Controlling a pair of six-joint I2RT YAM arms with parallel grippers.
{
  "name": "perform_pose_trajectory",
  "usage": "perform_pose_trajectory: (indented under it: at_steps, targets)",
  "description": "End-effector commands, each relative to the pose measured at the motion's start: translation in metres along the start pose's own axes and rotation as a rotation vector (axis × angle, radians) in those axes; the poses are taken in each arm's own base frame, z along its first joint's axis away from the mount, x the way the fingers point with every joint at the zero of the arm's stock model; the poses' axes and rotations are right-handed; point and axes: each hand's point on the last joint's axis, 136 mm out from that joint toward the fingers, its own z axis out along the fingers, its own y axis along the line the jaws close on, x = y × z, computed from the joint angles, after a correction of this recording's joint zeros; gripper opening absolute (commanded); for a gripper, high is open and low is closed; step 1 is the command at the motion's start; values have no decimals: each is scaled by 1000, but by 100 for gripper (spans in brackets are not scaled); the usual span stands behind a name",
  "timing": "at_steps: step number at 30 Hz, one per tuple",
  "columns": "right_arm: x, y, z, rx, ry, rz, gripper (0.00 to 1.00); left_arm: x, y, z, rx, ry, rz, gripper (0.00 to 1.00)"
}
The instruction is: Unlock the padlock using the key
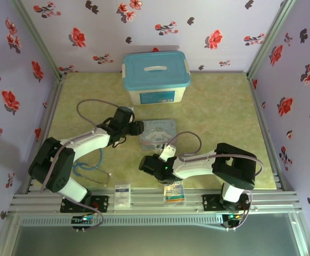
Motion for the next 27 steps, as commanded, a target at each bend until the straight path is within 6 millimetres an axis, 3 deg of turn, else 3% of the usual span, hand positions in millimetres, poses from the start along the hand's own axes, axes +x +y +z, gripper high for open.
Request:
perform_pose_trajectory:
  at_steps: [1, 4, 10, 16, 21, 27]
  targets:
    - [-6, -38, 6, 127, -66, -36, 19, -18, -26, -11, 110, -56, -23, 58]
    - [-9, -41, 6, 105, -83, 1, 19, -13, -29, -2, 106, -33, -7, 59]
    - [-13, -47, 9, 99, -95, 18, 12, 23, 2, 22, -15, 53, -4, 54]
    - [-17, -43, 6, 54, -107, 19, 6, 38, 17, 31, -51, 78, -7, 48]
    - [-21, -43, 9, -146, -136, 138, 1, 42, 24, 35, -63, 88, -6, 43]
    - [-27, -21, 5, -365, -150, 156, 0, 47, 28, 38, -71, 97, -1, 41]
